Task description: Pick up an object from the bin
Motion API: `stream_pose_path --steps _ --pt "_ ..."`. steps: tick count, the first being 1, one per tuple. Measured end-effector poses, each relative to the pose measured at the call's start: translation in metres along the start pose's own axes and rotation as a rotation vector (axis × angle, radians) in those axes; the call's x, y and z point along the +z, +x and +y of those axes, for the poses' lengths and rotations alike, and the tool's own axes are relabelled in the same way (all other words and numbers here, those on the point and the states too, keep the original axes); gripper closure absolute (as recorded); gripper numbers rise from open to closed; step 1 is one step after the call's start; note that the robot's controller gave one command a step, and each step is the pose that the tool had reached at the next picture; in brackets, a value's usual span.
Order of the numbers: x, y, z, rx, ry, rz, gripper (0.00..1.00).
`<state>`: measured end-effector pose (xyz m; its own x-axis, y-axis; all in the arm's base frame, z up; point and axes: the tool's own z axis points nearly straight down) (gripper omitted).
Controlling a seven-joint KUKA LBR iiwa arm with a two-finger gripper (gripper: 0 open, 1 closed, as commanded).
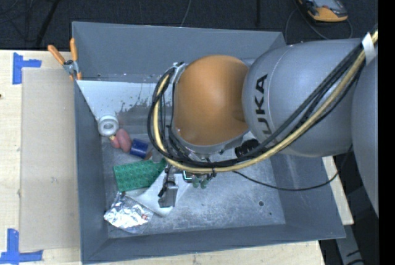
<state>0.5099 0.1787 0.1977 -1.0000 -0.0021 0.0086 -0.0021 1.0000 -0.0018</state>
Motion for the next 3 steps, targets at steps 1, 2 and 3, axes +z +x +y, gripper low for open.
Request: stream_pose_path --steps 1,2,3 --pt "0.107 -0.029 0.0 0.045 0.001 0.0 0.0" --pt "0.126 -0.037 0.01 -0.016 0.0 0.001 0.0" --pt "0.122 -0.037 0.012 -0.011 -0.004 0.0 1.0"
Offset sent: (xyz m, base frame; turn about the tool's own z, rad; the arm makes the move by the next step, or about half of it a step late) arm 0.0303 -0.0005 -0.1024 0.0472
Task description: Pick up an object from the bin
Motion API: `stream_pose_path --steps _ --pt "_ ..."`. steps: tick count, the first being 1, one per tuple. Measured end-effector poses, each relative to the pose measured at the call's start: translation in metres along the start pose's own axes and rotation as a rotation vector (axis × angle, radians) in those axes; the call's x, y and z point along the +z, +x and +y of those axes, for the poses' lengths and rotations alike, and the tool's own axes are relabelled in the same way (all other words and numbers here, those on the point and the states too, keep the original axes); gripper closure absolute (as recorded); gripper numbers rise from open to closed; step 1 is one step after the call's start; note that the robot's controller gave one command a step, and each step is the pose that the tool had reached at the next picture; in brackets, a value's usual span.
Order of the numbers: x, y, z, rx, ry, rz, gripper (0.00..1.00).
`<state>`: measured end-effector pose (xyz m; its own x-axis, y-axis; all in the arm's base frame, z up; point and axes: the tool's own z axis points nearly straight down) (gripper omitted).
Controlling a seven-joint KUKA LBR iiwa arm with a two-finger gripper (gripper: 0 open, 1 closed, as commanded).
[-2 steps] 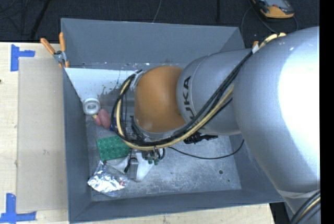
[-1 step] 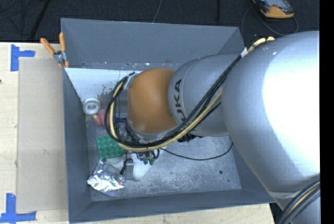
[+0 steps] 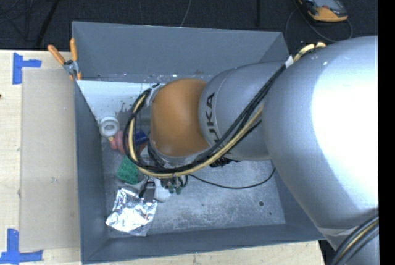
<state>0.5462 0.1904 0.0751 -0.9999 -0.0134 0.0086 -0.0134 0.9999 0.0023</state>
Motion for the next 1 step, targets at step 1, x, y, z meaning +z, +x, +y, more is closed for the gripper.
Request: stream_pose_path --steps 1 --pt "-0.0256 -0.0313 -0.0132 -0.388 0.003 -0.009 1.0"
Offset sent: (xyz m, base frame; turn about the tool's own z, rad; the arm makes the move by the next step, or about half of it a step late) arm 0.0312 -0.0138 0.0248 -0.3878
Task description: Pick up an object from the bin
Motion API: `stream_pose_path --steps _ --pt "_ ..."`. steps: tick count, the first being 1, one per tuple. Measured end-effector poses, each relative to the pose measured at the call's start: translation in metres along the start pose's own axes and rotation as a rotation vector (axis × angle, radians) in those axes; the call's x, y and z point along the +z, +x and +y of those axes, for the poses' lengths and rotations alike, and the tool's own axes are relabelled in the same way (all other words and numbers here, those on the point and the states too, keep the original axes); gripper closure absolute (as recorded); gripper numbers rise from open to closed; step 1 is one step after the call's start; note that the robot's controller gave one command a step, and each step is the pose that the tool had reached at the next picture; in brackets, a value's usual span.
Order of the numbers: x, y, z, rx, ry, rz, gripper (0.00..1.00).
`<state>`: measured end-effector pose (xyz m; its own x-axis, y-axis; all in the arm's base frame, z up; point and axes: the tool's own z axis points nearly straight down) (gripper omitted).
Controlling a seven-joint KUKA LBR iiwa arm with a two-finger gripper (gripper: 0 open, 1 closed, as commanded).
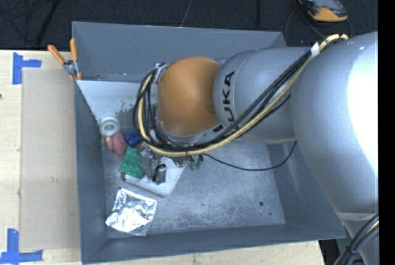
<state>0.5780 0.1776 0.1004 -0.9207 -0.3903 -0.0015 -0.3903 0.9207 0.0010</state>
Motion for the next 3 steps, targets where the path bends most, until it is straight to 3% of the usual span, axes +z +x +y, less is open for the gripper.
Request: stream_pose_path --steps 1,2,3 --pt "0.001 0.0 -0.001 0.004 0.0 0.001 0.0" --pt "0.027 -0.007 -0.008 -0.435 -0.01 0.006 0.0" --pt "0.025 -0.009 -0.013 -0.432 -0.003 0.001 1.0"
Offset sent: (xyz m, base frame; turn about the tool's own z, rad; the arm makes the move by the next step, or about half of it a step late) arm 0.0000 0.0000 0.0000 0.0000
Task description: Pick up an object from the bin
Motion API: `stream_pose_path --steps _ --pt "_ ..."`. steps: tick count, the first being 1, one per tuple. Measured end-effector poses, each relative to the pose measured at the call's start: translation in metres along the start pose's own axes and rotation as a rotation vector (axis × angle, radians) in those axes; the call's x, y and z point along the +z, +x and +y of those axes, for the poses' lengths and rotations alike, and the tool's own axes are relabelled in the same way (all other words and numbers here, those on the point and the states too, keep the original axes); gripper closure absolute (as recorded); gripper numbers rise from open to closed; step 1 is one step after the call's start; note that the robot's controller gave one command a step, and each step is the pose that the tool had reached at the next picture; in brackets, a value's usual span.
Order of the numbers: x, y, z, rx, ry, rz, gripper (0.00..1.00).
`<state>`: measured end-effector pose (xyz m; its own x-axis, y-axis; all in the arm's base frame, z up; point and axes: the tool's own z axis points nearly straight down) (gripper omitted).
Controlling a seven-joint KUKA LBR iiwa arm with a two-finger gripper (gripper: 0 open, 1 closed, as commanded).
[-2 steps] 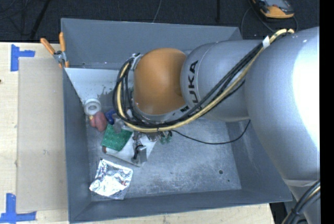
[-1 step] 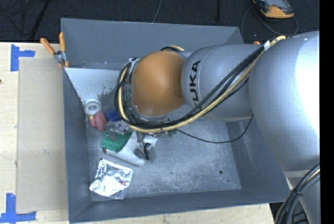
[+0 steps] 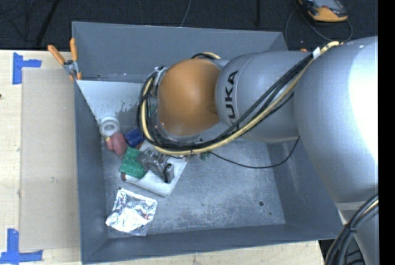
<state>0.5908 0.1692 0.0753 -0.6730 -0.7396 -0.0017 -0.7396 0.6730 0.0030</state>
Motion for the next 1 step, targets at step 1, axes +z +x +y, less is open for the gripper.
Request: stream_pose_path --steps 1 --pt "-0.0023 0.0249 0.0045 -0.326 0.009 -0.021 1.0"
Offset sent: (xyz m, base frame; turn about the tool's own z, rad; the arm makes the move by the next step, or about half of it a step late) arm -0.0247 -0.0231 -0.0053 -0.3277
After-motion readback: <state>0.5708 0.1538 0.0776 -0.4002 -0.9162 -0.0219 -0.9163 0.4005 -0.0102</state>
